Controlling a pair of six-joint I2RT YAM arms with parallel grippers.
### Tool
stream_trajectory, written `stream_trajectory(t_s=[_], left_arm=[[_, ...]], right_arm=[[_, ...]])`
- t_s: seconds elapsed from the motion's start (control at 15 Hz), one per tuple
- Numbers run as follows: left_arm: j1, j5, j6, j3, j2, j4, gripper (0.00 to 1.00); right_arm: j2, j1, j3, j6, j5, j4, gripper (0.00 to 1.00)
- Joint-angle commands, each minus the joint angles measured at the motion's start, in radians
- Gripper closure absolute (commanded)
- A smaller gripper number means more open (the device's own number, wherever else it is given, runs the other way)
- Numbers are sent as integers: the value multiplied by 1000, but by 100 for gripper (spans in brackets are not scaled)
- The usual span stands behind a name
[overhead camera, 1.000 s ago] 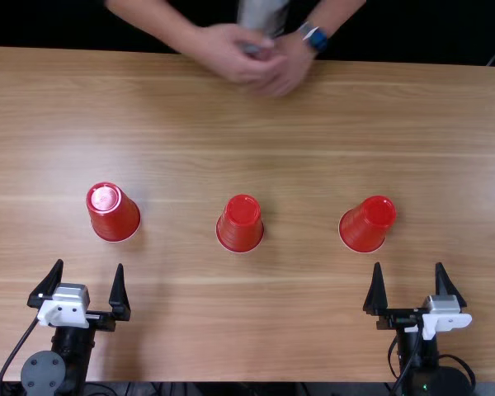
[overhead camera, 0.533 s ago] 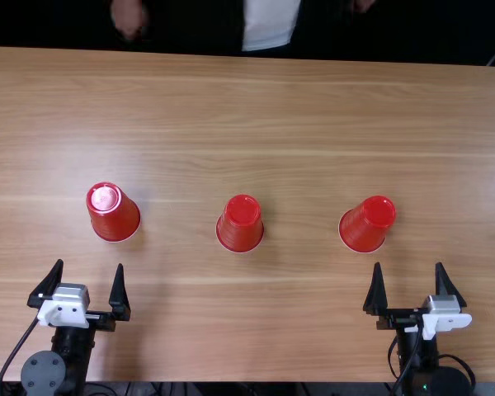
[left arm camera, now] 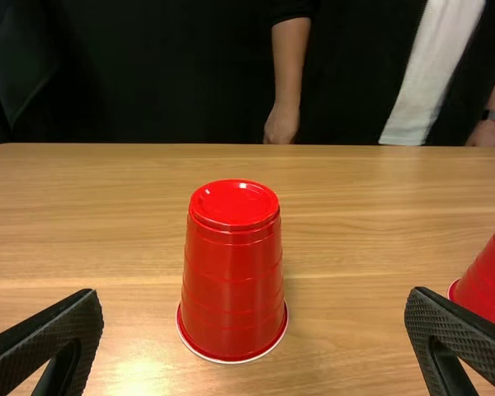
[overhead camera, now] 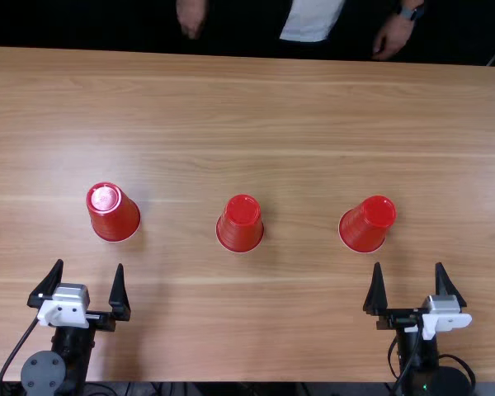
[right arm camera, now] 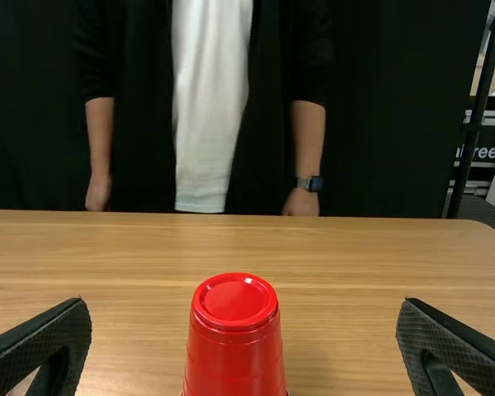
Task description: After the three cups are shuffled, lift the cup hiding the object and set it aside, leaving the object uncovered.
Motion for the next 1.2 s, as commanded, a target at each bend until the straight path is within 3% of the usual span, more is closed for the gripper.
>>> stream_trajectory(t_s=[0.0, 0.13, 0.33, 0.53, 0.87, 1.13], left_arm=[[-11, 33, 7, -7, -11, -37, 0], [-11, 50, 1, -7, -11, -20, 0], [-9, 51, 5, 97, 12, -40, 0], [1, 24, 3, 295, 201, -110, 0], [12, -111, -6, 789, 520, -491, 0], [14, -138, -6, 1125, 748, -836, 0]], right_arm=[[-6, -7, -10, -2, -3, 5, 0], [-6, -25, 13, 0, 7, 8, 0], [-6, -83, 129, 5, 10, 5, 0], [83, -91, 276, 3, 7, -65, 0], [373, -87, 603, 0, 5, -420, 0], [643, -37, 870, 5, 3, -776, 0]])
